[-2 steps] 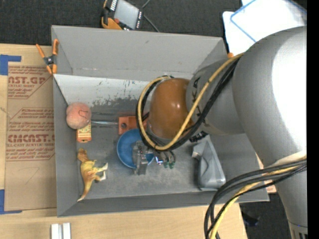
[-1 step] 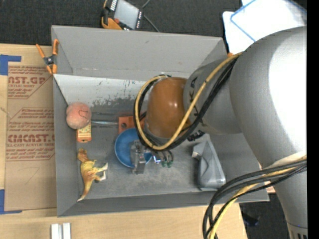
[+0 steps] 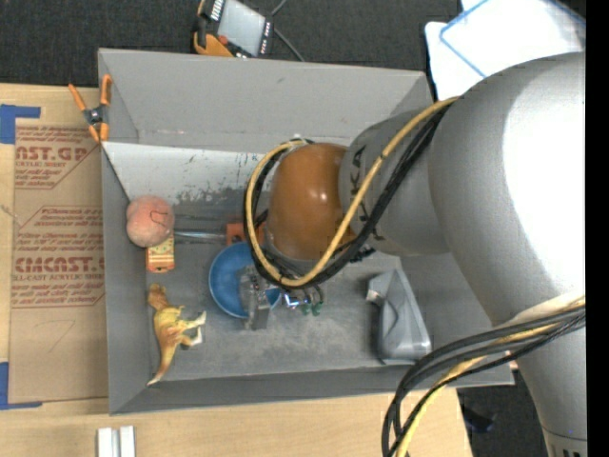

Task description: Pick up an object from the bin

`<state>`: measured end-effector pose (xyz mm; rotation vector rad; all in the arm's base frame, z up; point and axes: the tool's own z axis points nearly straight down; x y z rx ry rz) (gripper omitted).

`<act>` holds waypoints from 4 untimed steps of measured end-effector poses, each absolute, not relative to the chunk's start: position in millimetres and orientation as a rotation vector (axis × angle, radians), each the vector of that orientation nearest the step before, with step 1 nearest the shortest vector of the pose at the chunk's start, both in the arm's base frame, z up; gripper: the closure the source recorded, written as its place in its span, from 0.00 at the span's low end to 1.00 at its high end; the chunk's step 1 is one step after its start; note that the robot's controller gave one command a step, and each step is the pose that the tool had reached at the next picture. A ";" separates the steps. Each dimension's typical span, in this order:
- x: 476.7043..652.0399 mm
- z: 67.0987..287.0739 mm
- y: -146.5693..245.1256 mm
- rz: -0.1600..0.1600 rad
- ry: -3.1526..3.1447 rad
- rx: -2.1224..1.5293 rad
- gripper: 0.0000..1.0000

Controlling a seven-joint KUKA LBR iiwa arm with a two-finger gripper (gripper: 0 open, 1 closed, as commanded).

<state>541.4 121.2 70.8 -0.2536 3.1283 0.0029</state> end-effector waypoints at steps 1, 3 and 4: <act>548.9 151.4 153.8 0.006 3.118 -0.371 1.00; 564.3 140.9 149.4 0.014 3.103 -0.338 1.00; 563.1 134.0 149.5 0.013 3.100 -0.376 1.00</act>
Offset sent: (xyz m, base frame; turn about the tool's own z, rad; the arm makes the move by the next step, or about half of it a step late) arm 0.0036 0.0202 -0.0008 -0.1027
